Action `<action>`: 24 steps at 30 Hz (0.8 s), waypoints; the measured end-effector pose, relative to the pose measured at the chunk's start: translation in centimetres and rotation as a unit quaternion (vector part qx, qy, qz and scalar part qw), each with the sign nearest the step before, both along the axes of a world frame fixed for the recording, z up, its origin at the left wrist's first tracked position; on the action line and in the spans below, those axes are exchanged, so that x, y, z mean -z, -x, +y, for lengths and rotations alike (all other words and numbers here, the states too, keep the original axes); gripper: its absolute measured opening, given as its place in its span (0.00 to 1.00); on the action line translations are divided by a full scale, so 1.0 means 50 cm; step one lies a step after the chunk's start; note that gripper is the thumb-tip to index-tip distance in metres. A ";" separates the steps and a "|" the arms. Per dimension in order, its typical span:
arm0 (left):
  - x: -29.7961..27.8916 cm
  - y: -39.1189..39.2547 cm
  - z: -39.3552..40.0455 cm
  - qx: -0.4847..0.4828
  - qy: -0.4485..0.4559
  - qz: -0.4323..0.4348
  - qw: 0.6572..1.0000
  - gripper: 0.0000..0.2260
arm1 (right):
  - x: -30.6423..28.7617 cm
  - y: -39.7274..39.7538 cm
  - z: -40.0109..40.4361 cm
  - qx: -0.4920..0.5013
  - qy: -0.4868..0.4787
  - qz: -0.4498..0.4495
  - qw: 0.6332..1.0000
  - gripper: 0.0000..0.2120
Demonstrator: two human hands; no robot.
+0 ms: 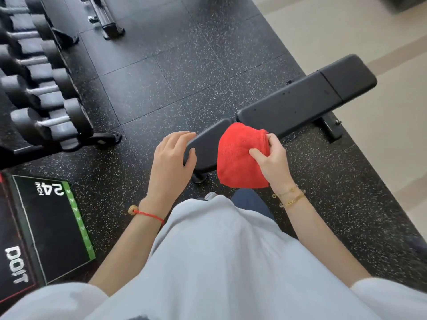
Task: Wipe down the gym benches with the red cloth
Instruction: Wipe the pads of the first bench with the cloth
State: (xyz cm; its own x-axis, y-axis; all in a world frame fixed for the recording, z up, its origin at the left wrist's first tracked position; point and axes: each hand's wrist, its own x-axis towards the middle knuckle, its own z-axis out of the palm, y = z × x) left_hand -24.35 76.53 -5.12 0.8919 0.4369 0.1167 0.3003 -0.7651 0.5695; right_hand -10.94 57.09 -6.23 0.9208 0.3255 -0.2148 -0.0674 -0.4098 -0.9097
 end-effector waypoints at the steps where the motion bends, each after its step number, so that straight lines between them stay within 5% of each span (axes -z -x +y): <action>1: 0.002 -0.016 -0.002 -0.010 -0.001 0.001 1.000 0.15 | 0.002 -0.027 0.001 -0.015 0.003 0.002 1.000 0.10; 14: 0.132 -0.166 -0.091 -0.188 -0.008 0.025 0.982 0.16 | 0.105 -0.305 -0.008 -0.195 0.051 0.033 0.979 0.10; 24: 0.376 -0.218 -0.076 -0.218 -0.020 0.057 0.974 0.16 | 0.330 -0.381 0.070 -0.254 0.071 0.016 0.964 0.11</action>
